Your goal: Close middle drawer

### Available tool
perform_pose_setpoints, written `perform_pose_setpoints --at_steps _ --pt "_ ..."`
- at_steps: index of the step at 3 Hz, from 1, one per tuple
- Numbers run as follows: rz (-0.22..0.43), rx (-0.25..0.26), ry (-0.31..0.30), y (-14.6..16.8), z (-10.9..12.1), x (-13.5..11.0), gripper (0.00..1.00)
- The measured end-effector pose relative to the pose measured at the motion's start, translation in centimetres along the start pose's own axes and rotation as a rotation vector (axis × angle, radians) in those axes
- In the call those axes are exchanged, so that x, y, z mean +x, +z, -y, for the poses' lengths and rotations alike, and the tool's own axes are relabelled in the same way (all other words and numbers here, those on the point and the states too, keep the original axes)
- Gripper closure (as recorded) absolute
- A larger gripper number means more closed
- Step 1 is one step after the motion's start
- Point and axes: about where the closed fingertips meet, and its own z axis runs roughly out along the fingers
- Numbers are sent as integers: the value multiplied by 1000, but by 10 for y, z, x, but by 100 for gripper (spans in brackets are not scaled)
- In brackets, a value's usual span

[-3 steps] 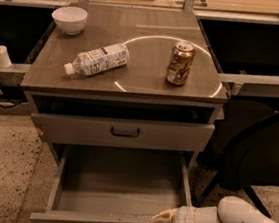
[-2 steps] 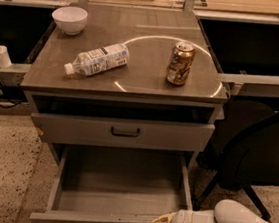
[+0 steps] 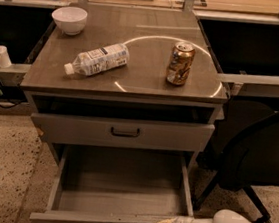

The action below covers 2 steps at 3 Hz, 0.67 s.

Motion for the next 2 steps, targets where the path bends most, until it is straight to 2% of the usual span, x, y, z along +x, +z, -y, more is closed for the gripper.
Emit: perform_pose_setpoints --at_steps 2 --pt "-6 82 -9 9 3 3 100"
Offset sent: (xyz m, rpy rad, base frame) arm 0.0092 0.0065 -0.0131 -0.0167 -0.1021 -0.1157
